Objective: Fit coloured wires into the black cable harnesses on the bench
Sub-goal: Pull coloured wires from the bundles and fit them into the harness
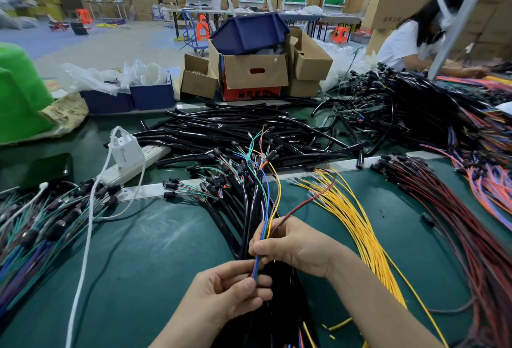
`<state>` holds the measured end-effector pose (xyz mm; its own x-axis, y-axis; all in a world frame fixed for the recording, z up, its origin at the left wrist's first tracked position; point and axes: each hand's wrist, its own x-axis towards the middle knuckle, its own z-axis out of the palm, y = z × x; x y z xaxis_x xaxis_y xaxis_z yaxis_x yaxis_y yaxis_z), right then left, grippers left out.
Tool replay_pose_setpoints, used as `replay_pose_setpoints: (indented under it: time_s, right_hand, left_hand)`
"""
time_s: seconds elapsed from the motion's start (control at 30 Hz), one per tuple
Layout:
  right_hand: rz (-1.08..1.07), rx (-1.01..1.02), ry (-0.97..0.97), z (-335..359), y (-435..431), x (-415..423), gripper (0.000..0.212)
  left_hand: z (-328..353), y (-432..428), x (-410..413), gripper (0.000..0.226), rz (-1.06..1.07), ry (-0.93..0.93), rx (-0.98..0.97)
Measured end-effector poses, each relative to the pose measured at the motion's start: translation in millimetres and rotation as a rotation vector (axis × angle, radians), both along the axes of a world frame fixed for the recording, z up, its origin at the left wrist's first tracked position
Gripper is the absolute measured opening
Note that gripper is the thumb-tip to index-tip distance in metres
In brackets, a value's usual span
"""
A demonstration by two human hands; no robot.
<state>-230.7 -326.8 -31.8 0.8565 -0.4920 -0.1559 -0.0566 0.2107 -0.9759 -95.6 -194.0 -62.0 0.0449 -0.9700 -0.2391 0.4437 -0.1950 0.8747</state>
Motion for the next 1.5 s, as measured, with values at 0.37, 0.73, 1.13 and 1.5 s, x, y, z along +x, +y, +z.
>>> replay_pose_setpoints:
  time_s: [0.37, 0.73, 1.13, 1.5]
  right_hand:
    - [0.150, -0.191, 0.132, 3.2, 14.6, 7.0, 0.006]
    - [-0.716, -0.401, 0.417, 55.2, -108.8, -168.8, 0.012]
    - [-1.189, -0.771, 1.422, -33.8, -171.1, -314.5, 0.024]
    - [-1.224, -0.593, 1.591, -23.3, -171.4, -303.0, 0.032]
  left_hand:
    - [-1.4, -4.9, -1.7, 0.028, -0.069, -0.091, -0.016]
    - [-9.2, -7.4, -0.3, 0.020, 0.004, 0.020, 0.003]
    - [-6.5, -8.5, -0.7, 0.020, -0.020, 0.012, 0.028]
    - [-6.4, -8.5, 3.8, 0.020, -0.100, 0.023, 0.028]
